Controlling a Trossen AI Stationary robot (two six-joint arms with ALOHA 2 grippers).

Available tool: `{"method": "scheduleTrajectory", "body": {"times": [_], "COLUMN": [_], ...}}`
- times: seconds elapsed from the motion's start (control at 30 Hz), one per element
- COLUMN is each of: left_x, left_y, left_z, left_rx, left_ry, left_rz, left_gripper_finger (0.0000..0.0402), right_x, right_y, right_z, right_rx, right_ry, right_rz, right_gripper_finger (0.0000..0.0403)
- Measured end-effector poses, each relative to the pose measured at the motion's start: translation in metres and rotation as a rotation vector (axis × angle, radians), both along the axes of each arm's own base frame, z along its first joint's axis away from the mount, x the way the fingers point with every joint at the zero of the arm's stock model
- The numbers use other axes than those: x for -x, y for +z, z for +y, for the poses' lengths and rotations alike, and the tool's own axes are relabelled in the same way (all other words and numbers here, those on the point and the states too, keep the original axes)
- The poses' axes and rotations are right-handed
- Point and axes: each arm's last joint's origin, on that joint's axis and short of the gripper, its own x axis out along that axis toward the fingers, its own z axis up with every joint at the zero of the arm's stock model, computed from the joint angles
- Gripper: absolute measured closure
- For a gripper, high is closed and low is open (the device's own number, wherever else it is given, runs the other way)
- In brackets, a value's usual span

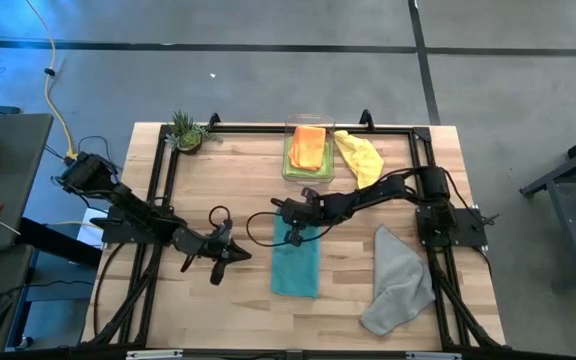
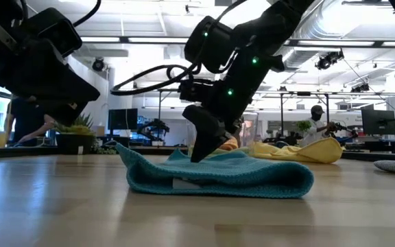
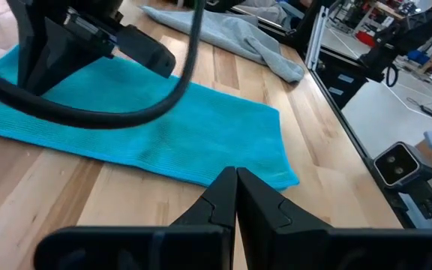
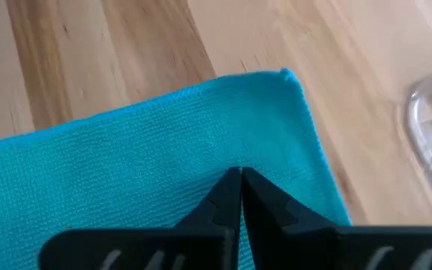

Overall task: Fold microfiber towels
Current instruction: Fold the blue microfiber cloth

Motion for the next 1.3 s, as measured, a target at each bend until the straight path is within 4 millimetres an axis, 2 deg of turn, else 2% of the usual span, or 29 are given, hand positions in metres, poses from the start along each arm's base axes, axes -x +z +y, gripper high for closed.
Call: {"method": "scheduleTrajectory", "body": {"times": [0.27, 0.33, 0.6, 0.73, 0.83, 0.93, 1.13, 1.3], "left_x": [0.0, 0.0, -0.001, -0.001, -0.001, -0.003, -0.009, -0.012], "left_y": [0.0, 0.0, 0.002, 0.003, 0.003, 0.005, 0.011, 0.014], "left_z": [0.001, 0.002, 0.003, 0.002, 0.002, 0.002, -0.001, -0.002], "left_rx": [-0.069, -0.096, -0.206, -0.203, -0.223, -0.234, -0.281, -0.29], "left_ry": [0.015, 0.037, 0.033, 0.034, 0.027, 0.024, 0.004, -0.002], "left_rz": [-0.005, -0.008, -0.022, -0.038, -0.037, -0.04, -0.061, -0.072], "left_gripper_finger": [0.0401, 0.0401, 0.0401, 0.0401, 0.0401, 0.0401, 0.0401, 0.0401], "right_x": [0.001, 0.003, 0.032, 0.051, 0.065, 0.078, 0.098, 0.112], "right_y": [0.04, 0.045, 0.018, 0.012, 0.013, 0.016, 0.026, 0.032], "right_z": [0.022, 0.029, 0.049, 0.073, 0.097, 0.122, 0.171, 0.201], "right_rx": [0.1, 0.127, 0.079, 0.108, 0.177, 0.236, 0.189, 0.188], "right_ry": [0.157, 0.199, 0.293, 0.382, 0.41, 0.436, 0.503, 0.577], "right_rz": [-0.111, -0.191, -0.573, -0.682, -0.644, -0.531, -0.293, -0.179], "right_gripper_finger": [0.0402, 0.0402, 0.0403, 0.0403, 0.0403, 0.0403, 0.0399, 0.0353]}}
